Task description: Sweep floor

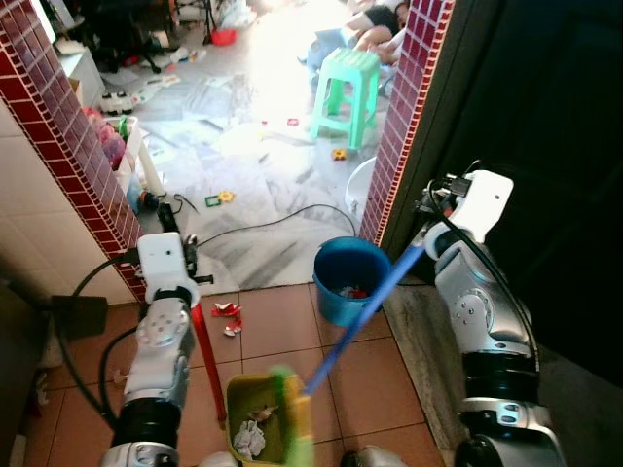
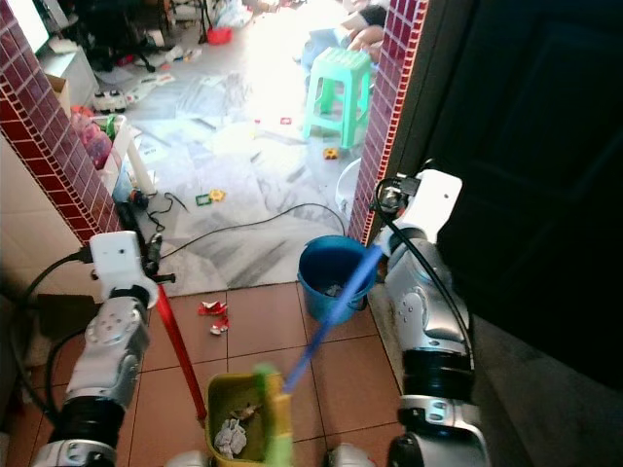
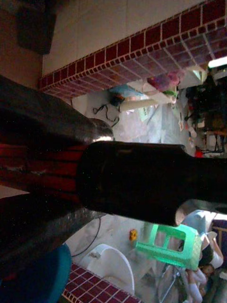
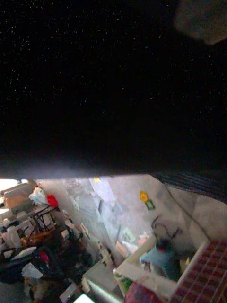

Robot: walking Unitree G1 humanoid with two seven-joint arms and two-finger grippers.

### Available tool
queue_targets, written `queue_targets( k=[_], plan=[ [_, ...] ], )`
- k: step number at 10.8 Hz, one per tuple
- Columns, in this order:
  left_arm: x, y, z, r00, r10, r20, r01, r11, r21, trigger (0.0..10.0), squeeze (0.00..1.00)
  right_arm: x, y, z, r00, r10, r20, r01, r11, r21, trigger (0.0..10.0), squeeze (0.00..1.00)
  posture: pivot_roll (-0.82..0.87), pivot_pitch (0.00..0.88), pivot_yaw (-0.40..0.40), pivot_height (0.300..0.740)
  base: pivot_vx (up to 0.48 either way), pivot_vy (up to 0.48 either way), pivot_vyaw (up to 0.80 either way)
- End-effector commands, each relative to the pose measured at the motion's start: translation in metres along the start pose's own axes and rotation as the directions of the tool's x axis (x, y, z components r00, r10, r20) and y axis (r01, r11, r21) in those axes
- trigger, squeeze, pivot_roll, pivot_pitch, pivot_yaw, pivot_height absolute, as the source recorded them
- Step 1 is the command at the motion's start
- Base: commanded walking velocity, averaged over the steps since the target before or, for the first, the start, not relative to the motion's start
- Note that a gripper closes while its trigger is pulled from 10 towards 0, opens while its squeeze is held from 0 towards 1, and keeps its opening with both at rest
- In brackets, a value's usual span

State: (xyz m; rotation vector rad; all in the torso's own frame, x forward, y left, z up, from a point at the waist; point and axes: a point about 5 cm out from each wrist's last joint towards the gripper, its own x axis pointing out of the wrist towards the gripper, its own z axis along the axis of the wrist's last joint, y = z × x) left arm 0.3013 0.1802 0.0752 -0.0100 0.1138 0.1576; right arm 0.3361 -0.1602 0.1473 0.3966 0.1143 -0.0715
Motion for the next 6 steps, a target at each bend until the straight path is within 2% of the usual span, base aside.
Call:
queue_targets(
  k=[1, 3, 5, 6],
  plan=[
    [0.006, -0.011, 0.016, 0.997, -0.03, 0.069, 0.032, 0.999, -0.03, 10.0, 0.0, 0.002, 0.01, 0.012, 0.999, 0.033, 0.031, -0.037, 0.994, 0.106, 10.0, 0.0, -0.09, 0.0, 0.0, 0.74, 0.0, 0.0, 0.0],
    [0.005, -0.015, 0.014, 0.997, -0.045, 0.066, 0.048, 0.998, -0.035, 10.0, 0.0, 0.002, 0.016, 0.015, 0.998, 0.054, 0.034, -0.058, 0.989, 0.134, 10.0, 0.0, -0.09, 0.0, 0.003, 0.74, 0.0, 0.0, 0.0],
    [0.005, -0.014, 0.014, 0.997, -0.048, 0.064, 0.051, 0.998, -0.036, 10.0, 0.0, 0.004, 0.018, 0.029, 0.991, 0.101, 0.086, -0.103, 0.994, 0.025, 10.0, 0.0, -0.1, 0.0, 0.0, 0.74, 0.0, 0.0, 0.0],
    [0.006, -0.015, 0.013, 0.997, -0.054, 0.062, 0.056, 0.998, -0.035, 10.0, 0.0, 0.006, 0.023, 0.043, 0.983, 0.13, 0.129, -0.133, 0.991, 0.013, 10.0, 0.0, -0.11, 0.0, 0.004, 0.74, 0.0, 0.0, 0.0]
  ],
)
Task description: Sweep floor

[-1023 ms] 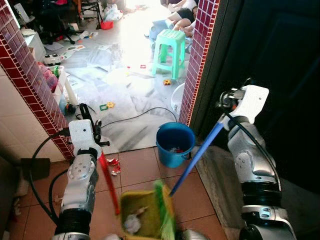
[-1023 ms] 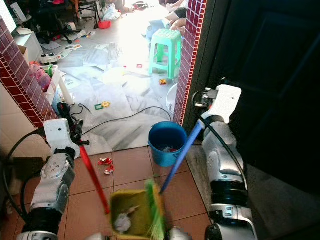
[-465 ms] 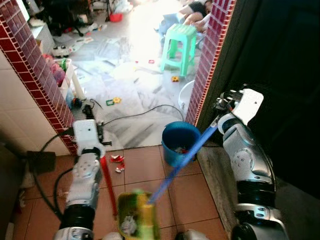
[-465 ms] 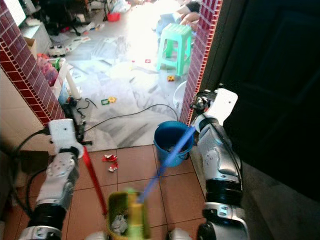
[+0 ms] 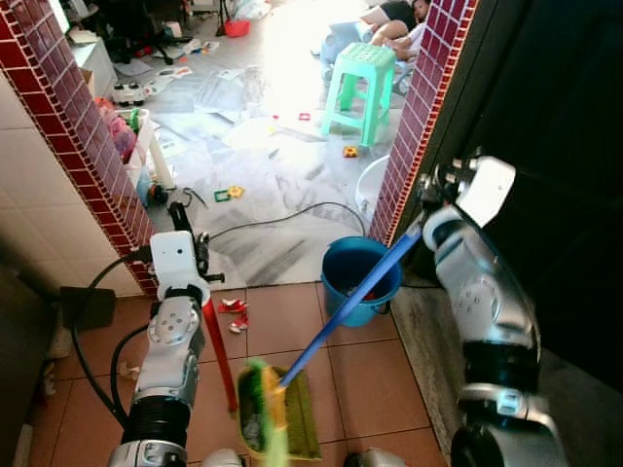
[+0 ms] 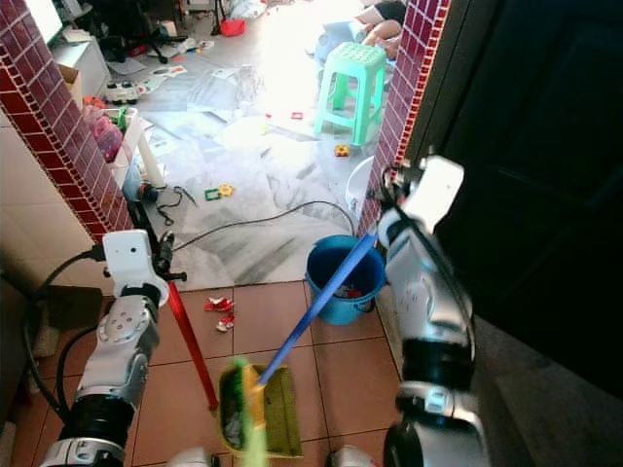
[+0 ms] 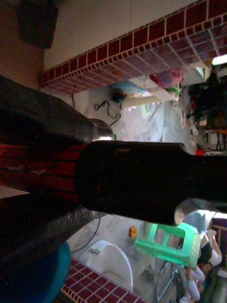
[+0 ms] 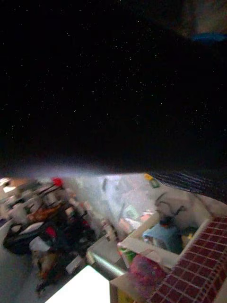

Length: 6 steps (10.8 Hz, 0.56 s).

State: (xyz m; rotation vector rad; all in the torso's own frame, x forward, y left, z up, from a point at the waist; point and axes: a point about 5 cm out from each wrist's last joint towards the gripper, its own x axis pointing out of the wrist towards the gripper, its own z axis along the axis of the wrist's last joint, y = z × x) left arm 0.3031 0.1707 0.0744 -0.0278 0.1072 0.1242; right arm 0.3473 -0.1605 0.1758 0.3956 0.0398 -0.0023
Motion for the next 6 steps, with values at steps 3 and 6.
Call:
queue_targets(
  k=[3, 6],
  plan=[
    [0.007, -0.007, 0.013, 0.998, -0.035, 0.045, 0.036, 0.999, -0.019, 10.0, 0.0, 0.012, 0.017, 0.06, 0.973, 0.05, 0.225, -0.076, 0.992, 0.105, 10.0, 0.0, -0.11, 0.0, 0.011, 0.74, 0.0, 0.0, 0.0],
    [0.003, -0.006, 0.012, 0.998, -0.048, 0.044, 0.049, 0.998, -0.024, 10.0, 0.0, 0.014, 0.014, 0.066, 0.956, 0.114, 0.271, -0.081, 0.988, -0.132, 10.0, 0.0, -0.09, 0.0, 0.015, 0.74, 0.0, 0.0, 0.0]
  ],
)
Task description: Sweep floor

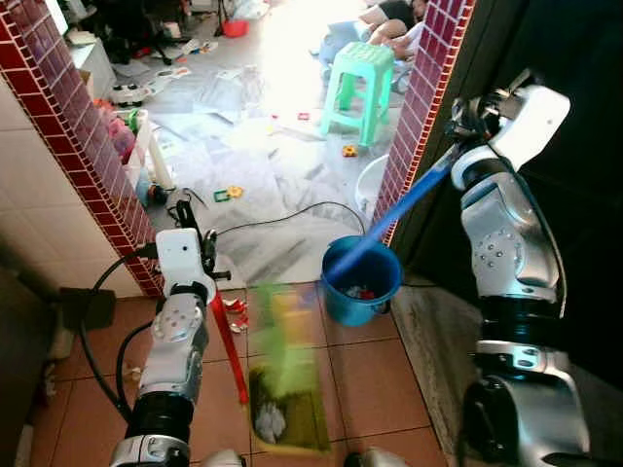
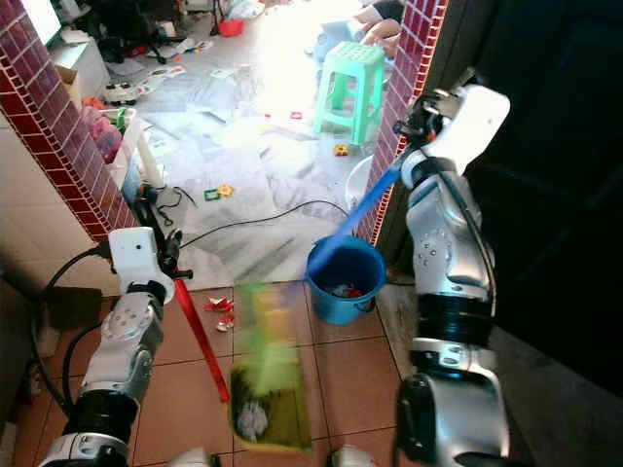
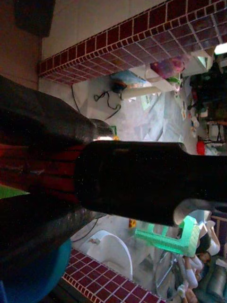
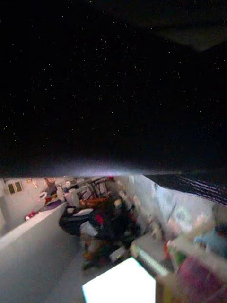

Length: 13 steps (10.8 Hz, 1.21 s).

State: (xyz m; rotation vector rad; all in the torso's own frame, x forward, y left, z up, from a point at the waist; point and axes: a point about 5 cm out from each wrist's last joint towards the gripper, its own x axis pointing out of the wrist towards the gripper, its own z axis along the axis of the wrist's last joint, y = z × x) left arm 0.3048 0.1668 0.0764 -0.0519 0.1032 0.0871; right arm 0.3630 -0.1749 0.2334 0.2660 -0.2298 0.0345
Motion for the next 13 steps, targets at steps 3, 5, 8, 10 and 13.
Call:
queue_targets(
  k=[3, 5, 8, 10, 13],
  plan=[
    [-0.006, 0.008, 0.014, 0.999, 0.006, 0.051, -0.004, 0.999, -0.035, 10.0, 0.0, -0.021, -0.01, -0.05, 0.988, 0.092, -0.121, -0.118, 0.966, -0.228, 10.0, 0.0, -0.1, 0.0, 0.061, 0.74, 0.0, 0.0, 0.0],
    [-0.009, 0.01, 0.015, 0.999, -0.004, 0.051, 0.006, 0.999, -0.039, 10.0, 0.0, -0.03, -0.01, -0.068, 0.974, 0.14, -0.18, -0.189, 0.938, -0.291, 10.0, 0.0, -0.1, 0.0, 0.063, 0.74, 0.0, 0.0, 0.0],
    [-0.016, 0.013, 0.025, 0.997, -0.01, 0.08, 0.016, 0.997, -0.072, 10.0, 0.0, -0.066, -0.012, -0.098, 0.986, 0.032, -0.163, -0.083, 0.946, -0.314, 10.0, 0.0, -0.08, 0.0, 0.023, 0.74, 0.0, 0.0, 0.0],
    [-0.014, 0.022, 0.047, 0.989, 0.025, 0.147, -0.015, 0.997, -0.07, 10.0, 0.0, -0.091, -0.037, -0.112, 0.978, -0.117, -0.174, 0.042, 0.922, -0.385, 10.0, 0.0, -0.08, 0.0, 0.026, 0.74, 0.0, 0.0, 0.0],
    [-0.02, 0.035, 0.095, 0.943, 0.061, 0.327, -0.079, 0.996, 0.044, 10.0, 0.0, -0.098, -0.083, -0.109, 0.946, -0.27, -0.177, 0.138, 0.834, -0.534, 10.0, 0.0, -0.08, 0.0, 0.02, 0.74, 0.0, 0.0, -0.18]
  ],
)
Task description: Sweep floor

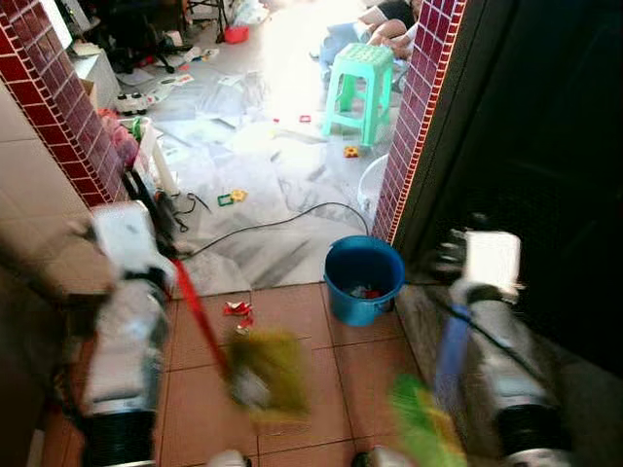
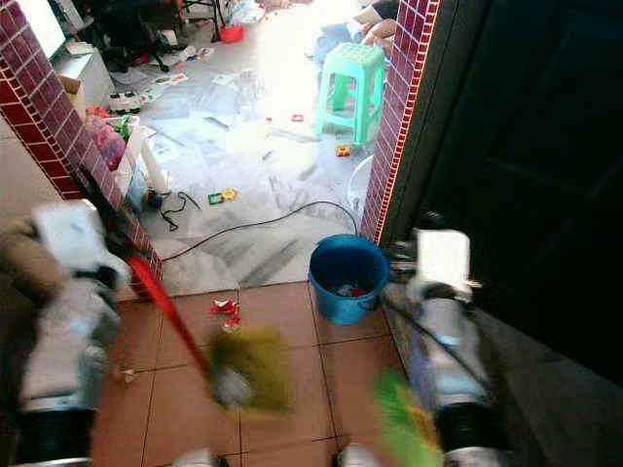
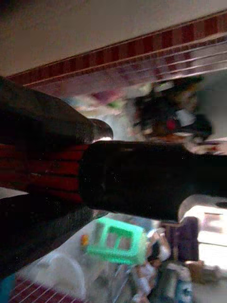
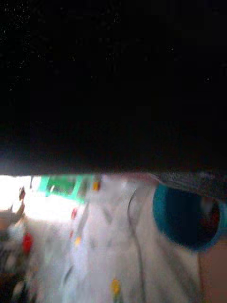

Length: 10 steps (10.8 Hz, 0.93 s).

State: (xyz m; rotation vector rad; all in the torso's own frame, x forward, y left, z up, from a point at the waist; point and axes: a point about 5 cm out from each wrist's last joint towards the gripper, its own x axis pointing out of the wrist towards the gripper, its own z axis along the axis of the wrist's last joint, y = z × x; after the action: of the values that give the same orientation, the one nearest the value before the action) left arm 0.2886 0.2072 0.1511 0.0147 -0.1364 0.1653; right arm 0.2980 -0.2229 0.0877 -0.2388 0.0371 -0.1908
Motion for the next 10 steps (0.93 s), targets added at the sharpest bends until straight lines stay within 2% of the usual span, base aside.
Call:
queue_targets(
  k=[1, 3, 4, 6, 7, 8, 9, 10],
  plan=[
    [0.004, -0.001, 0.021, 0.997, 0.007, 0.08, -0.006, 1.0, -0.018, 10.0, 0.0, 0.001, -0.006, -0.004, 0.999, -0.028, -0.019, 0.027, 1.0, -0.015, 10.0, 0.0, -0.08, 0.0, 0.019, 0.74, 0.0, 0.0, -0.48],
    [0.007, -0.002, 0.037, 0.991, 0.055, 0.125, -0.046, 0.996, -0.073, 10.0, 0.0, 0.001, 0.006, -0.004, 1.0, 0.011, -0.015, -0.011, 1.0, -0.013, 10.0, 0.0, -0.08, 0.0, 0.007, 0.74, 0.0, 0.0, 0.0],
    [0.014, -0.001, 0.065, 0.972, 0.08, 0.219, -0.064, 0.995, -0.078, 10.0, 0.0, 0.001, 0.011, -0.003, 1.0, 0.028, -0.01, -0.028, 0.999, -0.016, 10.0, 0.0, -0.08, 0.0, 0.0, 0.74, 0.0, 0.0, 0.0],
    [0.027, -0.004, 0.101, 0.943, 0.087, 0.32, -0.047, 0.99, -0.131, 10.0, 0.0, 0.003, 0.011, -0.002, 1.0, 0.029, -0.01, -0.029, 1.0, -0.008, 10.0, 0.0, -0.08, 0.0, 0.002, 0.74, 0.0, 0.0, 0.0],
    [0.032, -0.006, 0.112, 0.934, 0.085, 0.348, -0.037, 0.989, -0.142, 10.0, 0.0, 0.003, 0.01, -0.002, 1.0, 0.024, -0.012, -0.024, 1.0, -0.008, 10.0, 0.0, -0.08, 0.0, 0.006, 0.74, 0.0, 0.0, -0.54],
    [0.038, -0.006, 0.128, 0.922, 0.098, 0.375, -0.028, 0.982, -0.188, 10.0, 0.0, 0.002, 0.008, -0.002, 1.0, 0.019, -0.013, -0.019, 1.0, -0.01, 10.0, 0.0, -0.08, 0.0, 0.007, 0.74, 0.0, 0.0, -0.8],
    [0.041, -0.007, 0.135, 0.914, 0.102, 0.394, -0.025, 0.981, -0.195, 10.0, 0.0, 0.002, 0.008, -0.003, 1.0, 0.016, -0.015, -0.016, 1.0, -0.009, 10.0, 0.0, -0.08, 0.0, 0.008, 0.74, 0.0, 0.0, -0.8],
    [0.044, -0.007, 0.145, 0.901, 0.103, 0.421, -0.014, 0.978, -0.208, 10.0, 0.0, 0.003, 0.008, -0.002, 1.0, 0.016, -0.013, -0.016, 1.0, -0.007, 10.0, 0.0, -0.09, 0.0, 0.007, 0.74, 0.0, 0.0, 0.0]
  ],
)
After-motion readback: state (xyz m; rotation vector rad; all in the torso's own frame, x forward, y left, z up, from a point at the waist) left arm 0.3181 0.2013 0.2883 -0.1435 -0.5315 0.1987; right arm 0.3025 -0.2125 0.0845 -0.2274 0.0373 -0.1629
